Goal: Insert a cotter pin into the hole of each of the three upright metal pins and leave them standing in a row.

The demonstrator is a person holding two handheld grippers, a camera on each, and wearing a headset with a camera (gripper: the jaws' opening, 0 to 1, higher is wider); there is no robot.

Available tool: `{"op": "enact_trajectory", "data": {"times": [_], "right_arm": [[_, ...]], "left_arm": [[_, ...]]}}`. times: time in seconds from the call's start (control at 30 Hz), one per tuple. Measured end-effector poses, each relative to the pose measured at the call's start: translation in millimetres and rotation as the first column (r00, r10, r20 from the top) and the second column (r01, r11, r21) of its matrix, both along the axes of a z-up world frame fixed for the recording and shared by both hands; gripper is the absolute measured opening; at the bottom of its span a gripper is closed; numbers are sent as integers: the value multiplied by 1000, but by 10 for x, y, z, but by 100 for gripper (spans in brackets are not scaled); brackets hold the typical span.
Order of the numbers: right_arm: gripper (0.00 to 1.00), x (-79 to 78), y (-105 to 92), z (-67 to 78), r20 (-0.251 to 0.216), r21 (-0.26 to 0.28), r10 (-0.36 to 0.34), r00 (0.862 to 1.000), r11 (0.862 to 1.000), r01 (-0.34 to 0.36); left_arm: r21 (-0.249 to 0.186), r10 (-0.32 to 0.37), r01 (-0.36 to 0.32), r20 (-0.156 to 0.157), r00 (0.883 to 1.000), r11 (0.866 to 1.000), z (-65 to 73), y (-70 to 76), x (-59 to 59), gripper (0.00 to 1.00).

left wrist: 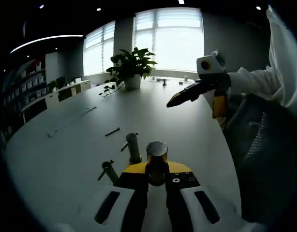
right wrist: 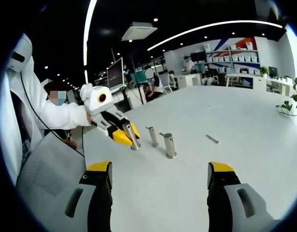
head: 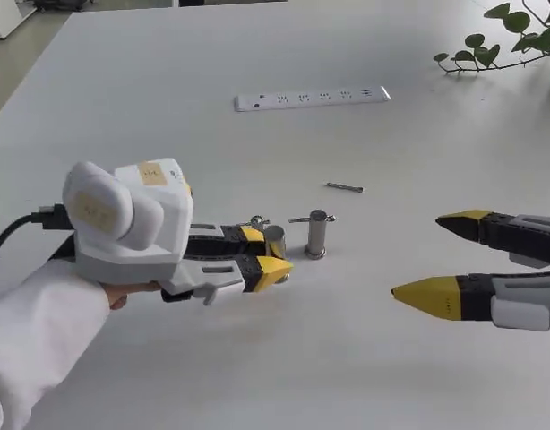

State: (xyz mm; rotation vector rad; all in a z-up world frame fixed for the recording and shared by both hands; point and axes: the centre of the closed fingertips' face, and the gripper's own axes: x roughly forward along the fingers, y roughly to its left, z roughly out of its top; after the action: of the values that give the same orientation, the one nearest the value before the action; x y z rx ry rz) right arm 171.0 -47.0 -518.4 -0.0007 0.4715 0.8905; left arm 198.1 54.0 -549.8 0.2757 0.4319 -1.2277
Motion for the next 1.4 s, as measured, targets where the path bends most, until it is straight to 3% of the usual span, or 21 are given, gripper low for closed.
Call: {"op": "enact_trajectory", "data": {"times": [0.1,0.27,0.4,0.5,0.6,0.73,1.13,1.23,1.3,1.37,1.4], "right_arm": [[78,2,2,-12,-3,-5,4,1000,1000,-4],[78,3,20,-34,-11,-5,9,1000,1000,-9],[78,-7,40,-55,-20,-8,18,1000,1000,-18],[77,-13,49,-69,-26,-10,22,999,1000,-22],[77,-14,59,-77,-28,-11,25,999,1000,-25],[77,-12,75,-72,-28,-9,29,999,1000,-29],[75,58,116,-38,-7,-30,43,999,999,-43],[75,91,142,1,-2,-20,45,999,999,-45],[75,98,164,21,2,-23,53,999,998,-53],[75,102,178,29,4,-27,61,998,998,-61],[75,102,184,33,4,-29,65,998,997,-65]], "left_arm": [[24,-2,2,6,1000,1000,-113,-26,4,11],[31,19,-18,-13,1000,999,-260,-29,28,11],[27,21,-20,-23,1000,999,-309,-25,14,11],[50,15,-15,-1,1000,999,-349,-23,6,11],[49,17,-17,0,1000,999,-368,-22,1,11],[50,23,-22,-11,1000,998,-411,-21,-8,11],[-13,45,-46,-32,998,999,-375,16,-32,12],[-33,53,-54,-42,998,998,-339,34,-44,21],[6,24,-23,-34,999,1000,-377,71,-102,30],[13,16,-16,-62,998,1000,-407,124,-161,39],[-6,22,-23,-87,996,1000,-398,155,-193,45]]}}
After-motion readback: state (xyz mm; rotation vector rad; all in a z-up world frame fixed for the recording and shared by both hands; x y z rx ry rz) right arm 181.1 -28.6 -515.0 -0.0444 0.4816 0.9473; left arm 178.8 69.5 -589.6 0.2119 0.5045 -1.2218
